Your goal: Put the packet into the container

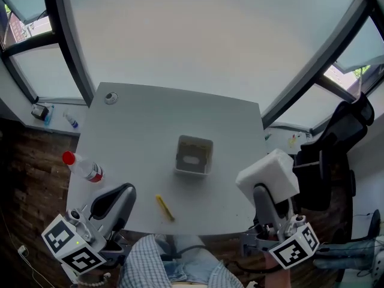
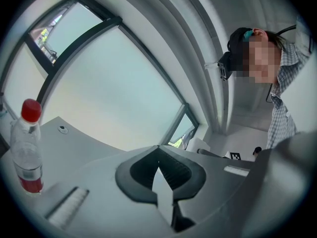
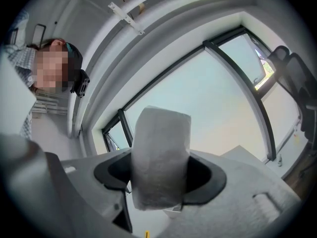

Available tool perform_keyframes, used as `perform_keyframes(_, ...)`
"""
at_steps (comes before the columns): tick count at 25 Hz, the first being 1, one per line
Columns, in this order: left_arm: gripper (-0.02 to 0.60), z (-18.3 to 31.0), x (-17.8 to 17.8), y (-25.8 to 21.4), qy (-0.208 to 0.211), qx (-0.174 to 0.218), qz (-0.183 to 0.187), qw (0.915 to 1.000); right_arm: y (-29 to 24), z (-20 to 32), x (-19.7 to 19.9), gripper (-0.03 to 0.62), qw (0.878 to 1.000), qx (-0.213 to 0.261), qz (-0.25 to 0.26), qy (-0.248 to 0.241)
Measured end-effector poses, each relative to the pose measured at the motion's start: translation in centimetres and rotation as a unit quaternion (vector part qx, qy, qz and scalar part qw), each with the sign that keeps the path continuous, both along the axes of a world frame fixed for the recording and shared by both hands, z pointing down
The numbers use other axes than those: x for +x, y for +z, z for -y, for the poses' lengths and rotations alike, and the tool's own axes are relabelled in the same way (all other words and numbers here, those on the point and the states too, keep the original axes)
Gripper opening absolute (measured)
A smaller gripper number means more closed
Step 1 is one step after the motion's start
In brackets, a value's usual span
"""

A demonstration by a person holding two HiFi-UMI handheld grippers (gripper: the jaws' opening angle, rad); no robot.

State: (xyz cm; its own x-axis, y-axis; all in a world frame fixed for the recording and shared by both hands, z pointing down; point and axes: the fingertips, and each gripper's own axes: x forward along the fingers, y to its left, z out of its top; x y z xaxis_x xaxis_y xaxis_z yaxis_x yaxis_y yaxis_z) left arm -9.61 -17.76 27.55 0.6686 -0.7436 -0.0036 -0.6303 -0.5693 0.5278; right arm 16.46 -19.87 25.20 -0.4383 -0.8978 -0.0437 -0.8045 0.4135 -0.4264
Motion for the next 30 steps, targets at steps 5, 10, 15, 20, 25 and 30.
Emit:
perform_keyframes(5, 0.003, 0.7, -0.3, 0.3, -0.021, -0.010, 0.004, 0.9997, 0.4, 2.5, -0.3, 0.284, 1.000, -0.010, -0.003, -0.022)
perform_keyframes(10, 0.003, 1.1, -0.6, 0.7, -0.043, -0.016, 0.003, 0.9990, 1.3, 4.7, -1.2, 0.283, 0.998, -0.020, -0.010, -0.051)
perform_keyframes(15, 0.003, 1.4, -0.6, 0.9, -0.058, -0.021, 0.001, 0.9981, 2.2, 7.1, -2.3, 0.284, 0.996, -0.035, -0.036, -0.076)
perform_keyframes(20, 0.003, 1.6, -0.9, 1.0, -0.075, -0.024, 0.004, 0.9969, 4.2, 9.1, -3.7, 0.283, 0.988, -0.060, -0.098, -0.103)
perform_keyframes(25, 0.003, 1.9, -1.6, 1.1, -0.089, -0.024, 0.007, 0.9957, 6.6, 10.4, -5.1, 0.284, 0.979, -0.080, -0.143, -0.120)
perform_keyframes(30, 0.003, 2.1, -1.6, 1.2, -0.097, -0.026, 0.009, 0.9949, 9.1, 11.4, -6.2, 0.284, 0.969, -0.105, -0.173, -0.139)
